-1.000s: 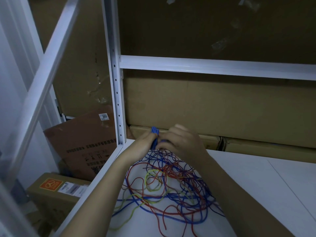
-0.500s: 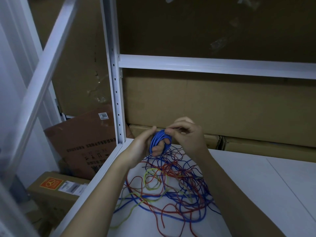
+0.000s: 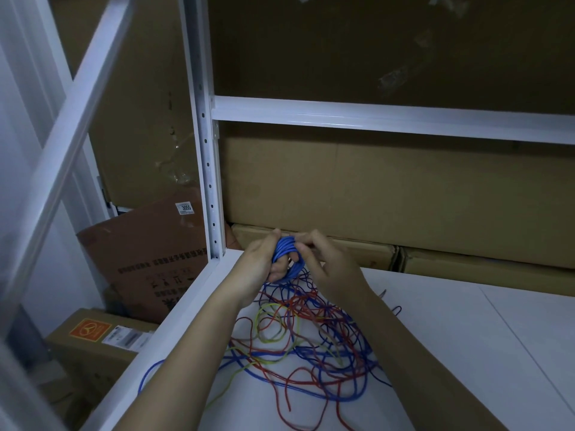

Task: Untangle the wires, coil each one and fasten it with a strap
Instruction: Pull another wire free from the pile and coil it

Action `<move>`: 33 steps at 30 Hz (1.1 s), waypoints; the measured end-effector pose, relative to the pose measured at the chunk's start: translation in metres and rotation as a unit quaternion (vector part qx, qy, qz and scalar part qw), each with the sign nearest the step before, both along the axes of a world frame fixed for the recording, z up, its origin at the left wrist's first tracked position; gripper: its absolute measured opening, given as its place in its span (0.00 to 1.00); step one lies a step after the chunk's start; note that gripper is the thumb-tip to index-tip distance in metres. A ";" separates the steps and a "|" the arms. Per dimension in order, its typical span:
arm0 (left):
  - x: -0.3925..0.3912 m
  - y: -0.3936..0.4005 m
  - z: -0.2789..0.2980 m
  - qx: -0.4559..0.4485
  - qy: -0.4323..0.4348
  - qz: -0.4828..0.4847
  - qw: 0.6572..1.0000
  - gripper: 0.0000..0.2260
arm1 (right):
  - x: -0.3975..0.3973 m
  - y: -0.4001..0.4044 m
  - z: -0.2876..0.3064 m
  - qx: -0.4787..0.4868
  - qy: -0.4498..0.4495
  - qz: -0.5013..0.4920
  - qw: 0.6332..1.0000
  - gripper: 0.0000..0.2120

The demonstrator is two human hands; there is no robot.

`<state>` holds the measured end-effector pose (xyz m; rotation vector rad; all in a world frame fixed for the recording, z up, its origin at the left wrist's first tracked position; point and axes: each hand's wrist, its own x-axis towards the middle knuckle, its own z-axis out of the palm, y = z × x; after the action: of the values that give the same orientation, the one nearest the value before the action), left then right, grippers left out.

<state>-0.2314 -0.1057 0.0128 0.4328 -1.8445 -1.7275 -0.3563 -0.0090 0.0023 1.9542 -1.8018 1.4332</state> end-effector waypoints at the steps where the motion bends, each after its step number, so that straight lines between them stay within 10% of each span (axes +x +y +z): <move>1: -0.001 0.001 0.000 0.011 0.002 0.009 1.000 0.23 | -0.001 0.000 -0.002 -0.006 0.056 -0.030 0.998 0.10; 7: 0.002 -0.001 0.003 0.028 0.002 0.002 1.000 0.21 | -0.006 0.002 0.001 0.001 0.102 -0.010 0.995 0.14; 14: 0.006 0.009 0.004 0.013 0.007 0.035 0.999 0.25 | 0.009 -0.007 -0.008 0.011 -0.105 0.061 0.993 0.03; 26: 0.024 0.019 -0.040 -0.342 -0.160 0.220 0.900 0.15 | 0.033 -0.008 -0.037 -0.002 -0.168 -0.025 0.986 0.07; 33: 0.038 0.009 -0.050 -0.393 -0.175 0.253 0.867 0.12 | 0.052 -0.003 -0.051 0.071 0.001 -0.103 0.992 0.17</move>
<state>-0.1929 -0.0969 -0.0369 0.8183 -2.2246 -0.4875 -0.3041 -0.0120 -0.0483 1.7639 -2.0881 1.2702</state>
